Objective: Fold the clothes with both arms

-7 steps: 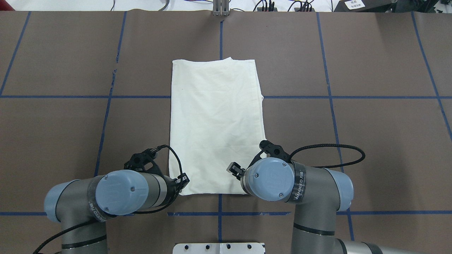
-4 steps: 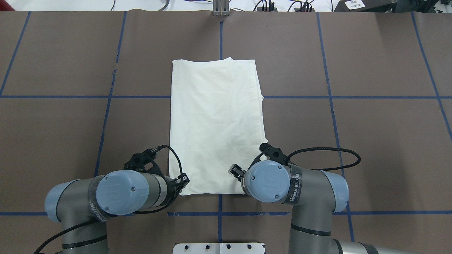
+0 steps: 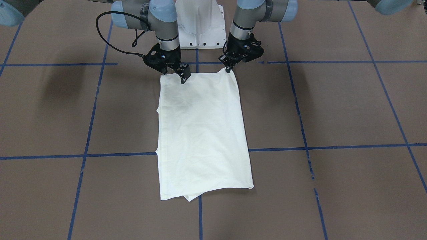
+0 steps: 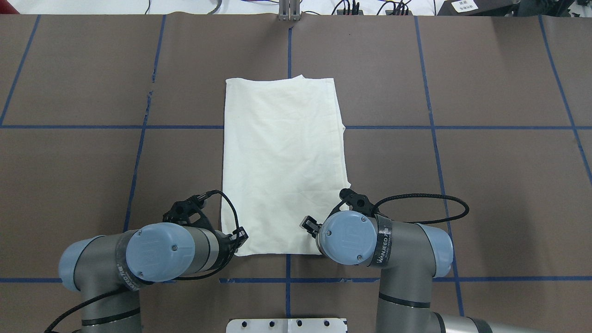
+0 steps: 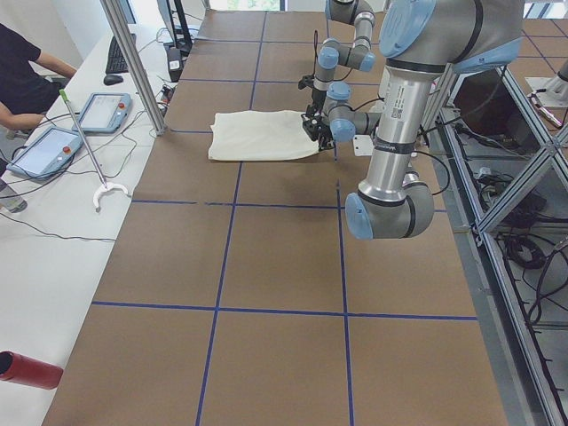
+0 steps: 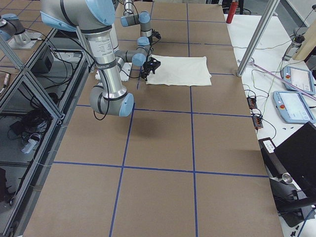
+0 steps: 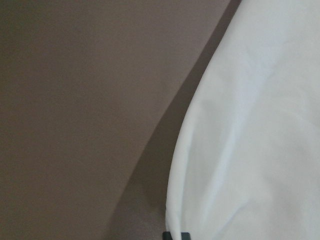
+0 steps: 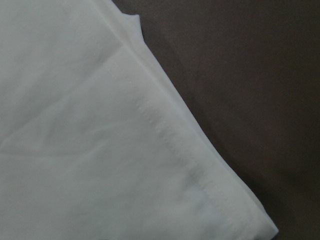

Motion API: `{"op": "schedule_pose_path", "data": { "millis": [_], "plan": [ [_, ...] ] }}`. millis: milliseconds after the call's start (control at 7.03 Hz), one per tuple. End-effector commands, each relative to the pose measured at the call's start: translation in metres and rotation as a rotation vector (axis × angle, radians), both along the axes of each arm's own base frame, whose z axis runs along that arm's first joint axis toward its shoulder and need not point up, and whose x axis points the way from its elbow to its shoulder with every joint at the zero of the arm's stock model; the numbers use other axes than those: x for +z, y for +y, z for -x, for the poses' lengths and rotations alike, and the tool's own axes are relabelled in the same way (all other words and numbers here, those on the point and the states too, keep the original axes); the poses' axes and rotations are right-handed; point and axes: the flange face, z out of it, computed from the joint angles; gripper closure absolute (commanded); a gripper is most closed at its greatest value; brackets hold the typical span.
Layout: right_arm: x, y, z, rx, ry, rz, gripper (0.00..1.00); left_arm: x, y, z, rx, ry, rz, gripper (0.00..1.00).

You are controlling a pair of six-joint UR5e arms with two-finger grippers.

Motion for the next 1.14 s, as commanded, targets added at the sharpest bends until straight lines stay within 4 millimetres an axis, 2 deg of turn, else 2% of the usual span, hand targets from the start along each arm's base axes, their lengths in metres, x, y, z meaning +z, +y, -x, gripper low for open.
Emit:
{"op": "schedule_pose_path", "data": {
  "millis": [0, 285, 427, 711, 854, 996],
  "plan": [
    [0.0051, -0.0006, 0.0027, -0.001, 0.011, 0.001, 0.0, -0.0002, 0.0, 0.0, 0.0, 0.0, 0.0, 1.0],
    [0.0041, -0.0007, 0.0029, 0.0, 0.009, 0.002, 0.0, 0.0007, 0.0, 0.0001, 0.0, -0.001, 0.0, 1.0],
    [0.0041, -0.0007, 0.0029, 0.0, 0.009, 0.002, 0.05, -0.0002, 0.0, 0.0, 0.0, 0.0, 0.0, 1.0],
    [0.0034, -0.0004, 0.0026, -0.003, 0.008, 0.002, 0.56, 0.0009, 0.0, 0.0001, -0.001, -0.003, 0.002, 1.0],
    [0.0018, -0.0004, 0.0023, -0.006, 0.005, -0.002, 0.73, -0.0002, 0.0008, -0.0004, 0.001, 0.0, 0.001, 1.0],
    [0.0002, -0.0003, 0.0021, -0.008, 0.003, -0.005, 0.79, -0.0002, 0.0008, -0.0004, 0.002, 0.0, 0.0, 1.0]
  ]
}}
